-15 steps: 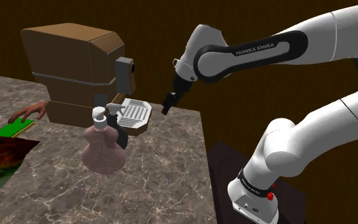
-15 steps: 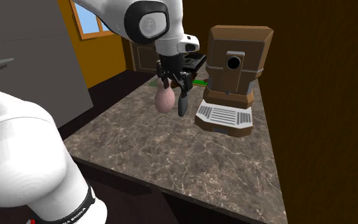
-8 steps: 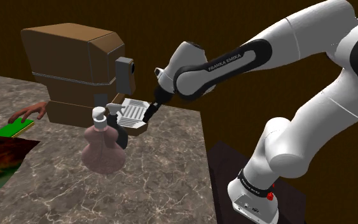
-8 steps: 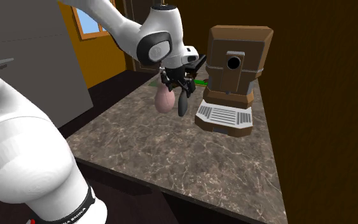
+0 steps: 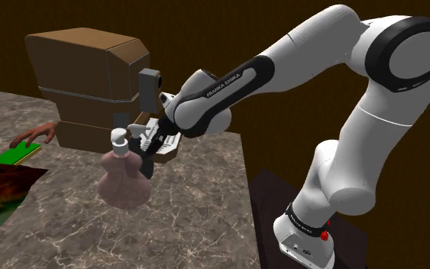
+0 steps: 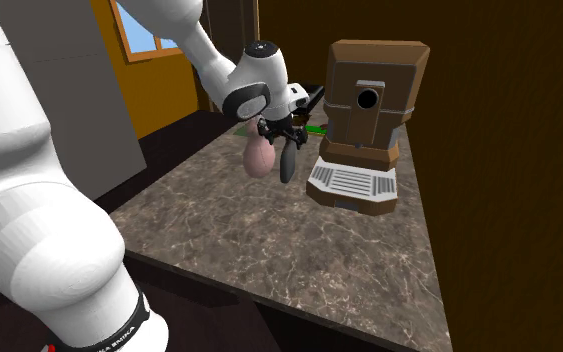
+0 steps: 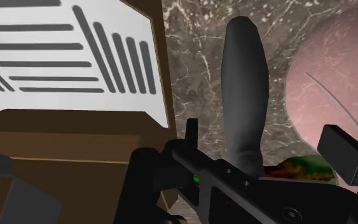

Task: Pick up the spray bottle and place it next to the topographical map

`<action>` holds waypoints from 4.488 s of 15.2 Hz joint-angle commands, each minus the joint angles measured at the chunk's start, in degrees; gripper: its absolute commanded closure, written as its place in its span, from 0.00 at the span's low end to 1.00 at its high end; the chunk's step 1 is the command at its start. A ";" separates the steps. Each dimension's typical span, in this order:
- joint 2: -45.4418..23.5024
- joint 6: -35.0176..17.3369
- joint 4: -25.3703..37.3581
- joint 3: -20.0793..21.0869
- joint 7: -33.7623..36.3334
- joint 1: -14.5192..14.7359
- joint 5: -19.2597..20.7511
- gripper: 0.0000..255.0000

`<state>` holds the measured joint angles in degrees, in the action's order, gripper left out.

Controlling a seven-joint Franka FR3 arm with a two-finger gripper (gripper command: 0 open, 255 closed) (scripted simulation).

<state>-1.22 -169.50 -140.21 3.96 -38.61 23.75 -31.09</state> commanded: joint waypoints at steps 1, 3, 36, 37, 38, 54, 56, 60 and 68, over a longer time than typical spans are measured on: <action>-3.31 -2.67 1.75 1.06 -5.42 0.35 -4.85 0.00; -5.26 -3.63 2.81 1.76 -6.81 0.05 -6.39 0.00; -2.91 0.72 4.85 -2.31 1.83 2.80 2.83 1.00; -2.29 1.39 4.92 -2.57 2.77 2.89 3.87 1.00; -1.69 2.06 5.01 -2.80 3.67 2.94 4.86 1.00; 6.28 13.66 8.88 -3.68 12.98 1.95 14.94 1.00; 7.05 15.16 9.64 -3.66 13.69 1.78 15.66 1.00; 8.43 18.18 11.32 -3.61 14.92 1.47 16.89 1.00; 10.60 24.24 15.29 -3.52 16.88 0.96 18.74 1.00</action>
<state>9.04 -146.01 -125.32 0.46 -21.90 24.77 -12.52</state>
